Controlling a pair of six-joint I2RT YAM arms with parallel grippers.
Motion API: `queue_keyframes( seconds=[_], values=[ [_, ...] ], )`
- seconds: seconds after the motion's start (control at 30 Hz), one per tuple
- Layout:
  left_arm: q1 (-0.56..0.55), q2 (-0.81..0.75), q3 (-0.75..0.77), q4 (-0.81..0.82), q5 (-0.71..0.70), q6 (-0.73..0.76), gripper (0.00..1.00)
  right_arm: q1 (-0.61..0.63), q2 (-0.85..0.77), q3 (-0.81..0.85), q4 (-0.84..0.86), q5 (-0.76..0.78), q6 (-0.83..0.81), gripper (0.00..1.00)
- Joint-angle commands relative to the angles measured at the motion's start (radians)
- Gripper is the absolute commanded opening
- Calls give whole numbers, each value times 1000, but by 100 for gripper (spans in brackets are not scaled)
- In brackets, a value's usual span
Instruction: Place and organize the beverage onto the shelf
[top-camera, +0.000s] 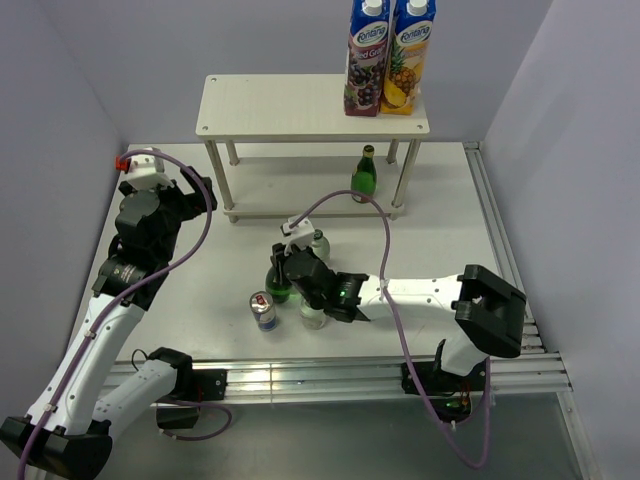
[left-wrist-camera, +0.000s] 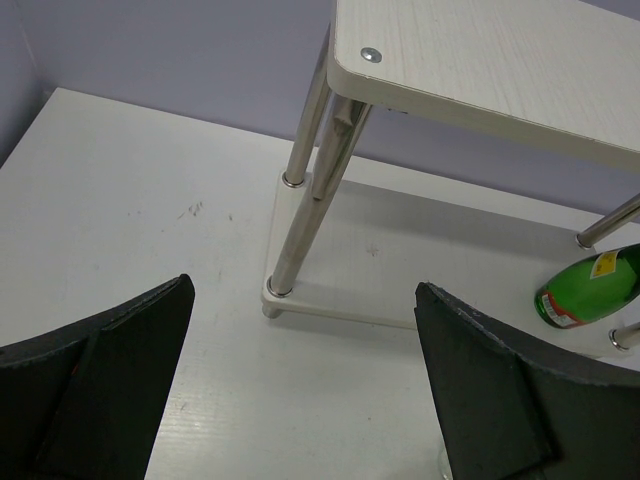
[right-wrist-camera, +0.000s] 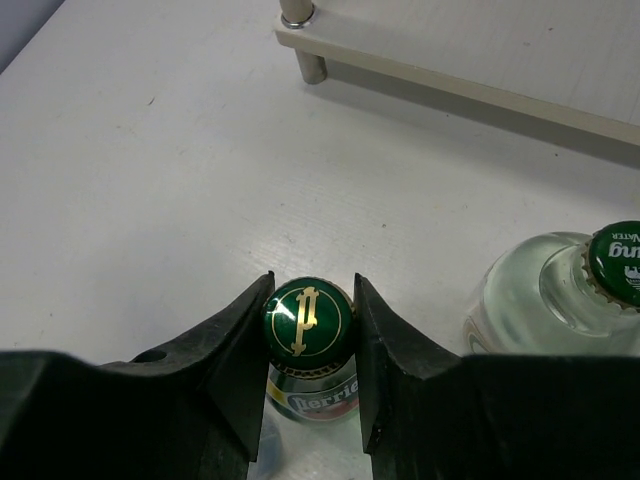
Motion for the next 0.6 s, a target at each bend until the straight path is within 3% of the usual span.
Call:
queue_keyframes(
  seconds=[0.0, 0.3, 0.57],
  values=[
    [-4, -17, 8, 11, 4, 17, 99, -4, 13, 47, 0, -5, 8, 0],
    [-4, -22, 10, 9, -1, 17, 99, -15, -12, 207, -35, 41, -110, 0],
    [-4, -25, 10, 11, -4, 17, 99, -114, -13, 378, -52, 9, -179, 0]
  ],
)
